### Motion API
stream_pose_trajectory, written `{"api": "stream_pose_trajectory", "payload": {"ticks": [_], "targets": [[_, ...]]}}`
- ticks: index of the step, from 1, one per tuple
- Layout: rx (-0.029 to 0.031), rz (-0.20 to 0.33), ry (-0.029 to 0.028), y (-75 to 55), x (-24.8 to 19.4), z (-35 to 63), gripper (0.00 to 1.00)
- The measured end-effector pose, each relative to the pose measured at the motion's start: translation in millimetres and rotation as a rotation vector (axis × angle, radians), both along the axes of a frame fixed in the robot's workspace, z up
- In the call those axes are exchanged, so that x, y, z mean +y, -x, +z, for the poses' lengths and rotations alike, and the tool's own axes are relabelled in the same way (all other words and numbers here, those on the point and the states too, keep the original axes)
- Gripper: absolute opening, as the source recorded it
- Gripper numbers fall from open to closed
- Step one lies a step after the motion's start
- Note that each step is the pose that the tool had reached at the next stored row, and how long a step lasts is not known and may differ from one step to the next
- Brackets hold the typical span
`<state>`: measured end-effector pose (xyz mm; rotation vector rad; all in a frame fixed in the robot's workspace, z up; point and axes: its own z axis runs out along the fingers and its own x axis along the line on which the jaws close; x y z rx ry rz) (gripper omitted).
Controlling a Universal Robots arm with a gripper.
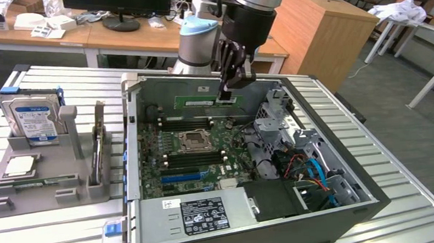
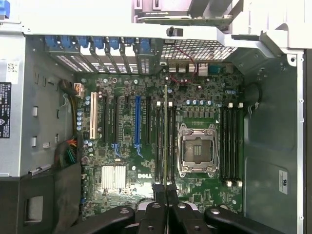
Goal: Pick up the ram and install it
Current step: 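Pick up the ram and move it above insertion slot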
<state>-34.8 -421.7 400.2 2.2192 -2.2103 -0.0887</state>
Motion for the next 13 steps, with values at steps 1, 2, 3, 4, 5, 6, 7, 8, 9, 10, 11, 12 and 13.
{"api": "stream_pose_trajectory", "payload": {"ticks": [1, 2, 3, 4, 5, 6, 7, 8, 9, 10, 11, 12, 13], "targets": [[0.0000, 0.000, 0.0000, 0.0, 0.0, 0.0, 0.12], [-0.0001, 0.000, -0.0001, 0.0, 0.1, -0.6, 0.12], [0.0000, 0.000, 0.0000, 0.0, 0.1, -1.4, 0.12], [0.0000, 0.000, 0.0001, 0.0, 0.0, -2.5, 0.12], [0.0000, 0.000, 0.0001, 0.0, 0.0, -3.7, 0.12], [0.0000, 0.000, 0.0000, 0.0, 0.0, -5.2, 0.12], [0.0001, 0.000, 0.0000, 0.0, 0.0, -6.9, 0.12], [0.0000, 0.000, 0.0001, 0.0, 0.0, -8.7, 0.12], [0.0000, 0.000, 0.0000, 0.0, 0.0, -10.4, 0.12], [0.0001, 0.000, 0.0002, 0.0, 0.0, -12.0, 0.12], [0.0000, 0.000, 0.0000, 0.0, 0.0, -13.7, 0.12], [0.0000, 0.000, 0.0000, 0.0, 0.0, -15.4, 0.12], [0.0000, 0.000, 0.0000, 0.0, 0.0, -17.1, 0.12]]}}
